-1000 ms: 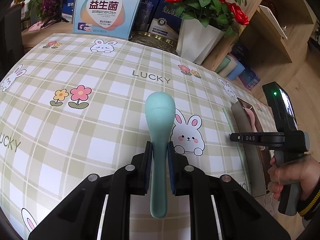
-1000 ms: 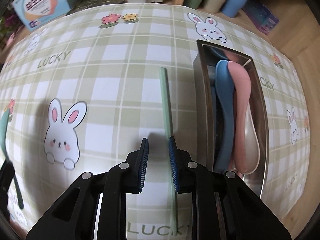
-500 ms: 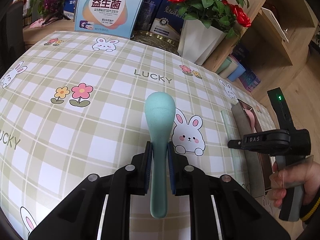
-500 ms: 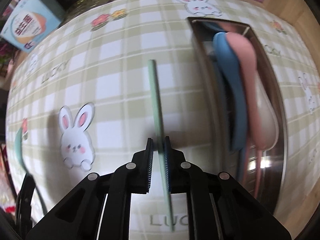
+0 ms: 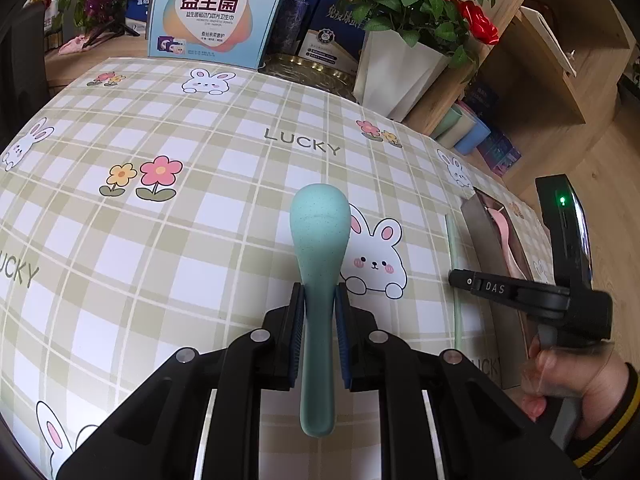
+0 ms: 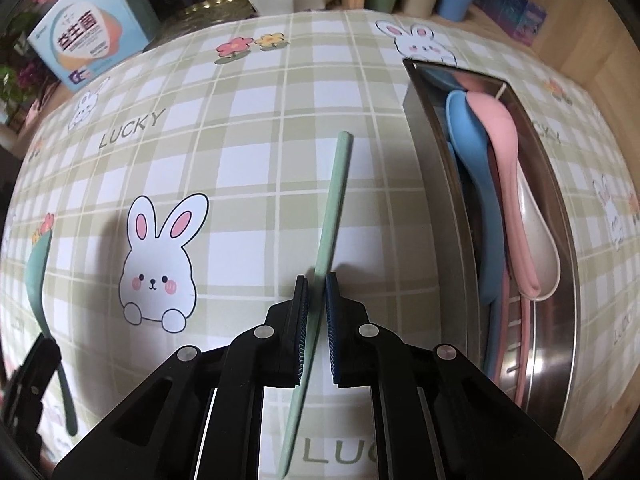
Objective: Organize utensils
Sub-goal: 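Lower the light green chopstick into the steel tray with the right tool and open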
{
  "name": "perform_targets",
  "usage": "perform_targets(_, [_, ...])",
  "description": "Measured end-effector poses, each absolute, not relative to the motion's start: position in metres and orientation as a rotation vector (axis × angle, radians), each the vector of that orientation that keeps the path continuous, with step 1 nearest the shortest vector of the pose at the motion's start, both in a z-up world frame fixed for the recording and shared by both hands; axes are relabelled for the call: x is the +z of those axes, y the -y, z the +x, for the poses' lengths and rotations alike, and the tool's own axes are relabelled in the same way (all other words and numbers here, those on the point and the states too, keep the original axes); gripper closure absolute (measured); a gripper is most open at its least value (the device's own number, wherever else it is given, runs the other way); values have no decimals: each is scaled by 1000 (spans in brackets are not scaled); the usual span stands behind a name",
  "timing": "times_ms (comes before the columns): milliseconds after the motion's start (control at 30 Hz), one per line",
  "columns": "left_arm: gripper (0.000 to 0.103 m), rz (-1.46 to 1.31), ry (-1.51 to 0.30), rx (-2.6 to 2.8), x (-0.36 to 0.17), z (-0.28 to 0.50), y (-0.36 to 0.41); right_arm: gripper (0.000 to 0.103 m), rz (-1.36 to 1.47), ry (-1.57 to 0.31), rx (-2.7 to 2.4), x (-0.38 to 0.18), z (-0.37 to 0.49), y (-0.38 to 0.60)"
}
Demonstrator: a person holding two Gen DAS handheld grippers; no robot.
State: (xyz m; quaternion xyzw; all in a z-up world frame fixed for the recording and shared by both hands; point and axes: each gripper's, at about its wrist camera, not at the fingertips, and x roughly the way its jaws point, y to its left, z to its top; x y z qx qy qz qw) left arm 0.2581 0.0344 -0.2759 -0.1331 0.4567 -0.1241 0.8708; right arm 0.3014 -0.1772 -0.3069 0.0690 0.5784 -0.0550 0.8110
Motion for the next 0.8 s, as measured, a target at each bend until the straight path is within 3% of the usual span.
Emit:
perform_targets(200, [88,-282,-967,-247,-277,256,-33,97,49,-1156,-53,-305,286,171])
perform_targets(800, [88,-234,-964,-240,-258,245,-10,97,425,-909,83,-251,248,236])
